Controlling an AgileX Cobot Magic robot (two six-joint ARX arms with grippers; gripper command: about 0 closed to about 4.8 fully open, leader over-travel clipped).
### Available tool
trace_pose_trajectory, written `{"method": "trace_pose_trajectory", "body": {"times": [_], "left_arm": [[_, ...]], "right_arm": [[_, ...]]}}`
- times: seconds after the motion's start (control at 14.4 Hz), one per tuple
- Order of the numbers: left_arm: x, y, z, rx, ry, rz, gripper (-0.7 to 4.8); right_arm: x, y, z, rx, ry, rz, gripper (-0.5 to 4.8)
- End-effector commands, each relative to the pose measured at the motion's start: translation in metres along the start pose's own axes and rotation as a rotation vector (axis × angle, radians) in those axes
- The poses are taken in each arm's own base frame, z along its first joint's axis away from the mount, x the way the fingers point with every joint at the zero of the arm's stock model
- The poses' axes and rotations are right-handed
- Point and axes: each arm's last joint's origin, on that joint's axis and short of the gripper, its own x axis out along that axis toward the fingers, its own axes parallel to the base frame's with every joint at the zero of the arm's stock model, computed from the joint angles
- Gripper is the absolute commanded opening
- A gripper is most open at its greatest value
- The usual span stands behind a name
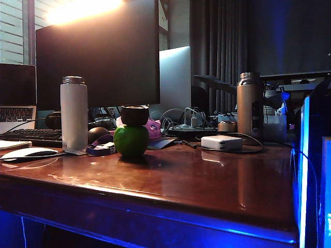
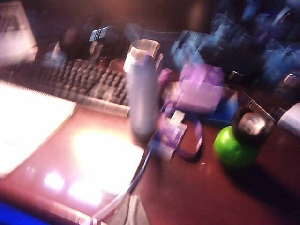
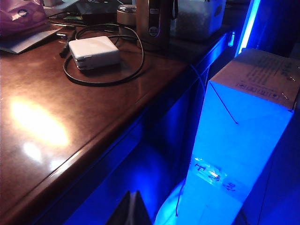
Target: Stack the black thermos bottle cap from the table onto the green apple.
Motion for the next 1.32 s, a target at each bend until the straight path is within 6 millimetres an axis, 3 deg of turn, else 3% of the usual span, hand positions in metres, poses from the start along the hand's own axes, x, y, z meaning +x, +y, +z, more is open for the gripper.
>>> {"method": "trace_pose_trajectory", "body": {"times": [0.07,0.28,0.55,0.83,1.32], "left_arm": [[-0.005,0.0,-0.05,-0.086,-0.058,0.048,-0.05],[-0.006,0.0,-0.094,-0.143,-0.054,0.053,-0.05],[-0.003,0.001,-0.135,-0.152,-0.059,0.069,-0.05],[0.002,0.002,-0.153,-0.142,0.014,0.084,-0.05],[0.002,0.002,-0.153,-0.111,0.011,0.095,-0.05]], "right_arm": [[0.0,0.0,0.0,0.004,-0.007,0.003,-0.01],[0.0,0.0,0.0,0.004,-0.007,0.003,-0.01],[0.0,0.0,0.0,0.004,-0.007,0.003,-0.01],[0.0,0.0,0.0,0.004,-0.008,0.002,-0.01],[0.0,0.0,0.0,0.004,-0.009,0.003,-0.01]]}}
